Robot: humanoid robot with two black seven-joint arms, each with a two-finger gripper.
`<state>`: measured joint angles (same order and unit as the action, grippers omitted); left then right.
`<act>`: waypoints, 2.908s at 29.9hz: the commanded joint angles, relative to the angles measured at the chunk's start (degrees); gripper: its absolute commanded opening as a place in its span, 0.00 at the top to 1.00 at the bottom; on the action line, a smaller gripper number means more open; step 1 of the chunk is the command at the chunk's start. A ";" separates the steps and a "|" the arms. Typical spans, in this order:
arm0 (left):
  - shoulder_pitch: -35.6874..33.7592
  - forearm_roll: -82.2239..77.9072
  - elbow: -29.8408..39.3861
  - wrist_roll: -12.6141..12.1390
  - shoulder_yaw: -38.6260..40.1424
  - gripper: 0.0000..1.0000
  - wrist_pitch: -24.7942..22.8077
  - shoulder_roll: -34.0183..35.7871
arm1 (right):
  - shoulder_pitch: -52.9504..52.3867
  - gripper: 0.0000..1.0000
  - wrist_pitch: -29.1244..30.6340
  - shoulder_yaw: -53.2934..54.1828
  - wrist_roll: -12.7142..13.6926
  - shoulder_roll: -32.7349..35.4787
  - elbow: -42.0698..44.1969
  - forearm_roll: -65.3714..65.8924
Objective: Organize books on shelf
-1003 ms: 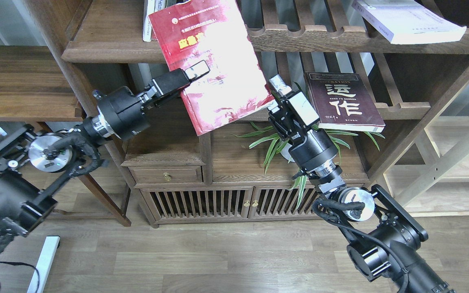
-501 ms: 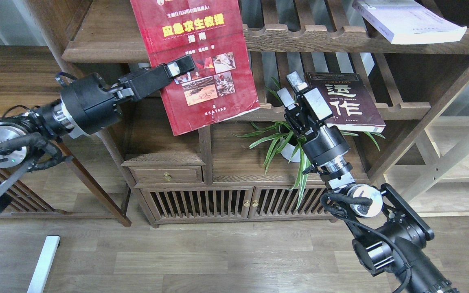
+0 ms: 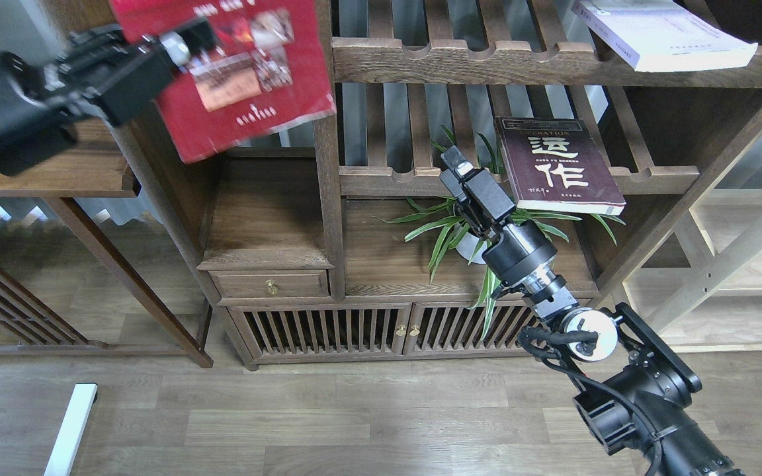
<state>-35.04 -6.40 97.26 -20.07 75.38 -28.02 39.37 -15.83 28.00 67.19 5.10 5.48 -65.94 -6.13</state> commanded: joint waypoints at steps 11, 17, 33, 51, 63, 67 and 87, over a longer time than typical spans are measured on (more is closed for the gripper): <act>4.45 -11.78 0.13 -1.47 6.98 1.00 11.83 -0.35 | 0.01 0.16 0.00 -1.36 0.17 -0.30 -0.07 0.94; 4.45 -15.39 2.58 -1.20 7.41 1.00 21.06 -1.58 | 0.10 0.16 0.00 -1.45 0.17 0.05 -0.15 2.00; -1.00 -32.79 3.47 -2.34 6.54 1.00 39.36 -13.27 | 0.80 0.16 0.00 -2.07 0.17 0.32 -0.59 2.70; -14.44 -33.58 -13.40 -0.24 -1.63 1.00 38.83 -15.99 | 0.36 0.14 0.00 -1.19 -0.09 -0.56 -0.42 2.17; -26.48 -32.79 -31.15 5.74 -9.10 1.00 38.66 -20.38 | -0.52 0.15 0.00 -1.80 0.08 -0.74 -1.12 2.08; -27.63 -32.79 -34.50 6.53 -10.25 1.00 38.57 -20.39 | -1.66 0.15 0.00 -1.54 0.08 -0.65 -1.38 2.08; -31.14 -31.39 -45.31 10.49 -13.50 0.92 38.57 -22.32 | -3.24 0.16 0.00 -1.28 0.08 -1.09 -2.88 2.08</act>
<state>-65.45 -38.07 53.32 -10.06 62.60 10.52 17.13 -19.08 28.00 65.91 5.19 4.44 -68.80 -4.05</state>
